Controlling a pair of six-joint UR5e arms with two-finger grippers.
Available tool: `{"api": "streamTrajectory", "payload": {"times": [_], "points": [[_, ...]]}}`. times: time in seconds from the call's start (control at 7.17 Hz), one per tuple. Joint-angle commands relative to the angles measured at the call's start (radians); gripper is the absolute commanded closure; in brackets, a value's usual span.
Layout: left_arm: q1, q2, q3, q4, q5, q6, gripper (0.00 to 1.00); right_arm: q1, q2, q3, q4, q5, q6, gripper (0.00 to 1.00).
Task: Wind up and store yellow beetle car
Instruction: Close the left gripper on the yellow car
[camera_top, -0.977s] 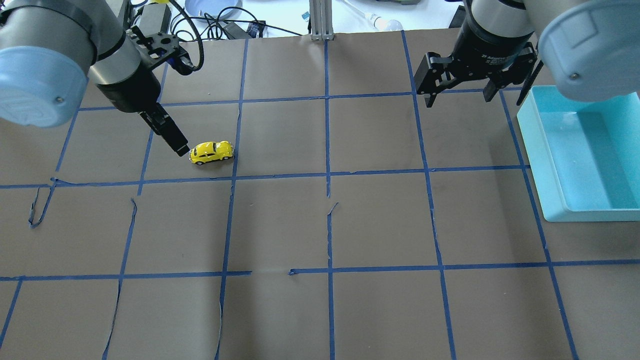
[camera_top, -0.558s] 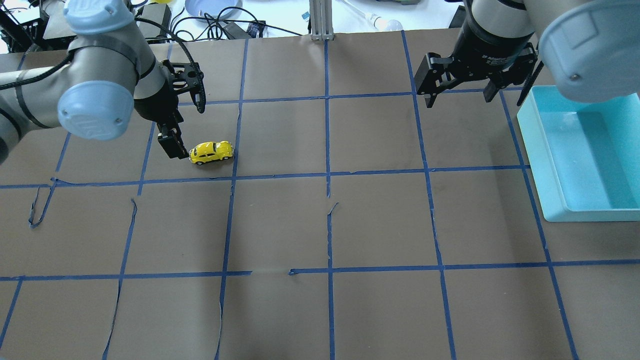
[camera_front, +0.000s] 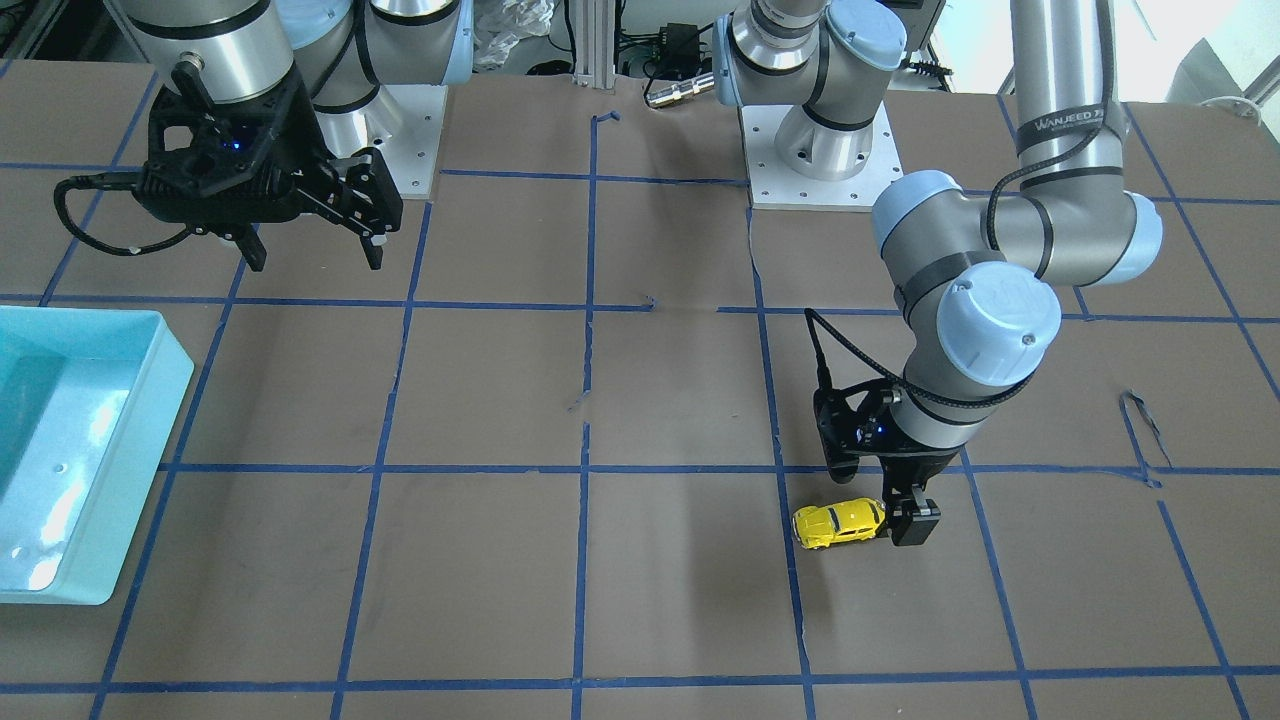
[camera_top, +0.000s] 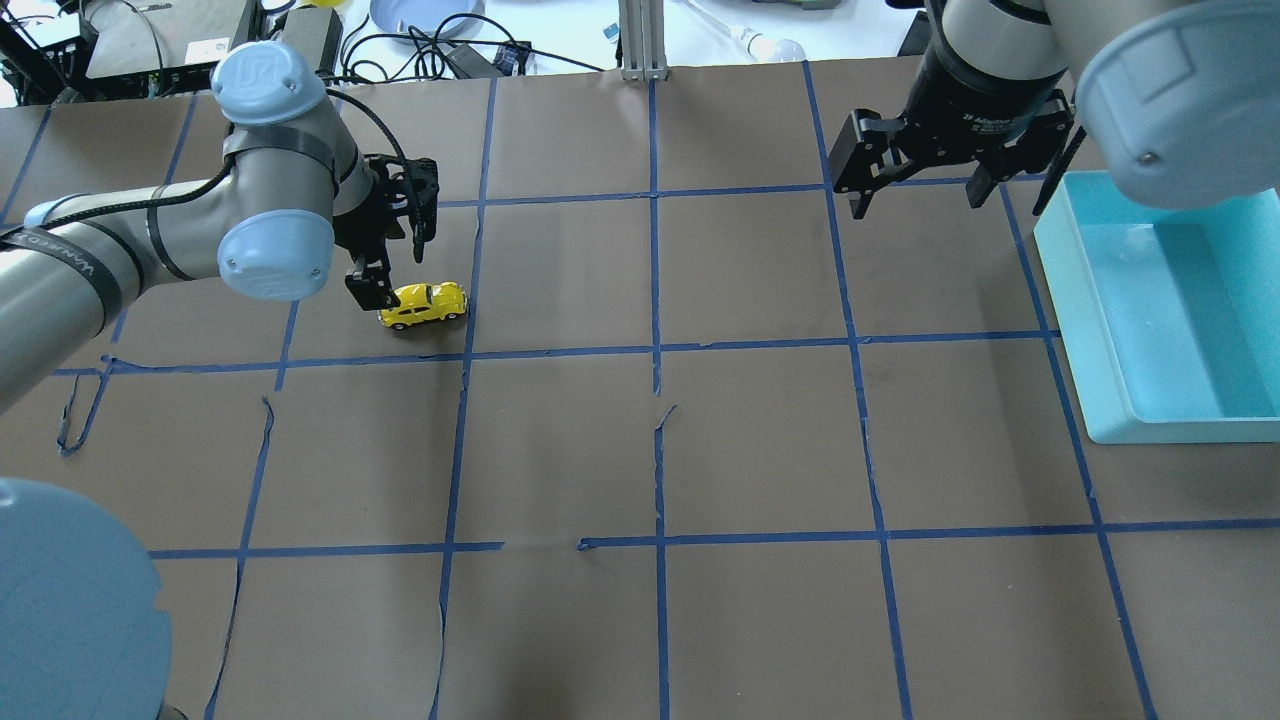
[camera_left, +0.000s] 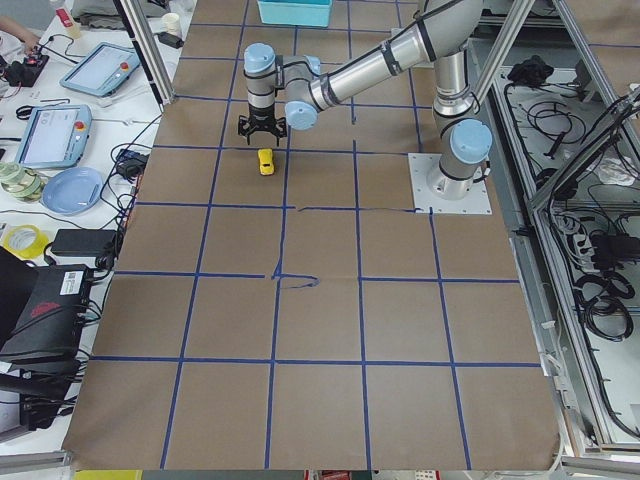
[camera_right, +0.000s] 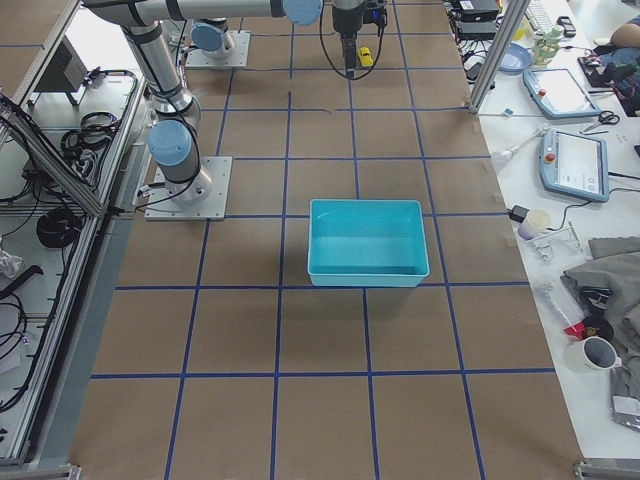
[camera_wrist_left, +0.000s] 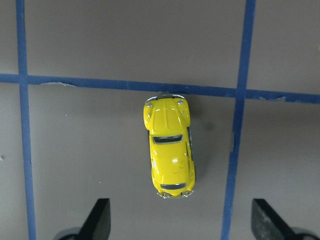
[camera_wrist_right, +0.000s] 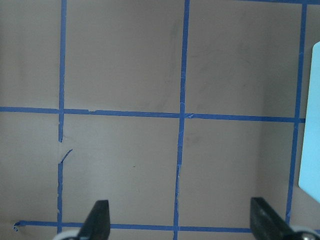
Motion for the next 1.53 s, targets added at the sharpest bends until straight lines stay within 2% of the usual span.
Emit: {"api": "streamTrajectory", "payload": {"times": [0.0,0.14,0.42,1.12,1.4], "points": [[0.002,-0.041,-0.004,0.045,-0.006,-0.02,0.06,0.0,0.001,0.0,-0.002,0.0,0.0,0.0],[0.014,-0.049,-0.002,0.047,-0.008,-0.034,0.06,0.0,0.001,0.0,-0.002,0.0,-0.002,0.0],[0.026,-0.07,-0.004,0.05,-0.081,-0.097,0.06,0.0,-0.001,0.0,-0.002,0.0,0.0,0.0],[0.028,-0.07,-0.073,0.111,-0.072,-0.095,0.05,0.0,0.001,0.0,-0.002,0.0,0.0,0.0],[0.028,-0.074,-0.063,0.114,-0.078,-0.094,0.26,0.0,0.001,0.0,-0.002,0.0,0.001,0.0]]}}
